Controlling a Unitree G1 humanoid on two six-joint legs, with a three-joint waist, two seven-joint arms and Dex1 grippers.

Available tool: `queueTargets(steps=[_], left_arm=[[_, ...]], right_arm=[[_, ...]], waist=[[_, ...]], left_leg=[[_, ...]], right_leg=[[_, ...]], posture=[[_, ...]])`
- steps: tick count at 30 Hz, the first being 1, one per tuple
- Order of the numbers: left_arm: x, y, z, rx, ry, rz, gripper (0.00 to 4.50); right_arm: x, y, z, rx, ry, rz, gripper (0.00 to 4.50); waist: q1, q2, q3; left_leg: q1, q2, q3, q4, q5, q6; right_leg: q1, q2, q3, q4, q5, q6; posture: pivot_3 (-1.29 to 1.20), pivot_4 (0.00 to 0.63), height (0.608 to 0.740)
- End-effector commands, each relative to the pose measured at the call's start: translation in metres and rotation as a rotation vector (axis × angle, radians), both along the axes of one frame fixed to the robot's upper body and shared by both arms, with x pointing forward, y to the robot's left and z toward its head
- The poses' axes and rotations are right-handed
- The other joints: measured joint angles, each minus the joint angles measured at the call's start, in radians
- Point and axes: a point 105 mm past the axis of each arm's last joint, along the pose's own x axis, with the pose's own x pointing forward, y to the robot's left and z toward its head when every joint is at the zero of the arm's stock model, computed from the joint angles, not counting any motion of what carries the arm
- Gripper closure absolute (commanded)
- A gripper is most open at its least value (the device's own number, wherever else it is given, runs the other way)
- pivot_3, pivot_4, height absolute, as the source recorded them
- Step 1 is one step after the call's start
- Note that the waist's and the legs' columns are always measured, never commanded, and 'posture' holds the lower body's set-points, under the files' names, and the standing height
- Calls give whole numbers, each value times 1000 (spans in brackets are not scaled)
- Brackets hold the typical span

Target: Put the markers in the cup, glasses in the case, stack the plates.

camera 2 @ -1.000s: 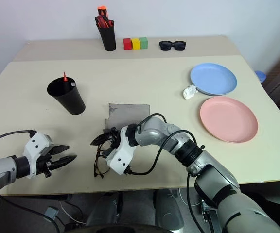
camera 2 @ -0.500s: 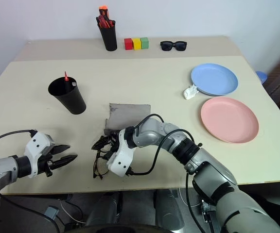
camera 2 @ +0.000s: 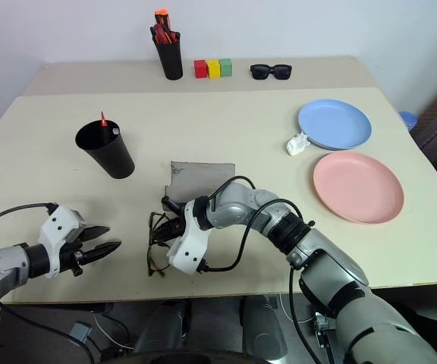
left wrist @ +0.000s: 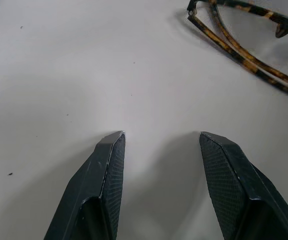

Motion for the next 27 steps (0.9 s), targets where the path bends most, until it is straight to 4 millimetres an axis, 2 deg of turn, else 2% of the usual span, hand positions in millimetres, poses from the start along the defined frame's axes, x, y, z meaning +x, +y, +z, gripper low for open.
queueTargets(steps=[1, 6, 9, 13, 16, 18, 21, 27], left_arm=[[-2, -2, -5, -5, 21, 4, 2109], [-1, -3, -5, -9, 19, 5, 2109], [-2, -2, -5, -9, 19, 10, 2109], [-1, -2, -6, -12, 18, 15, 2109], [0, -3, -6, -16, 18, 14, 2109], [3, -5, -6, -23, 15, 6, 2109], [7, -13, -5, -42, 4, -8, 2109], [12, -22, -3, -59, -14, -23, 2109]], right_arm=[[-3, 4, 13, 51, -14, 20, 4456], [-1, -1, 42, 127, 68, -37, 4456], [-1, -7, 74, 202, 181, -103, 4456], [-2, -23, 104, 223, 286, -215, 4456], [11, -37, 118, 214, 315, -373, 4456], [28, -49, 120, 198, 330, -519, 4456], [54, -70, 109, 183, 371, -757, 4456], [68, -91, 99, 257, 406, -1026, 4456]], waist=[[0, 0, 0], [2, 0, 0], [3, 0, 0], [3, 0, 0], [4, 0, 0], [4, 0, 0], [6, 0, 0], [8, 0, 0]], left_leg=[[0, 0, 0, 0, 0, 0], [0, 0, 0, 0, 0, 0], [0, 0, 0, 0, 0, 0], [0, 0, 0, 0, 0, 0], [0, 0, 0, 0, 0, 0], [0, 0, 0, 0, 0, 0], [0, 0, 0, 1, 0, 0], [-2, 0, 0, 0, 0, 0]], right_leg=[[0, 0, 0, 0, 0, 0], [0, 0, 0, 0, 0, 0], [0, 0, 0, 0, 0, 0], [1, 0, 0, 0, 0, 0], [1, 0, 0, 0, 0, 0], [0, 0, 0, 0, -1, -2], [0, -1, 0, 0, -1, -3], [-2, -1, 0, -1, -1, -3]], posture=[[0, 150, 740], [0, 150, 740], [0, 150, 740], [0, 150, 740], [0, 150, 740], [0, 150, 740], [0, 150, 740], [0, 150, 740]])
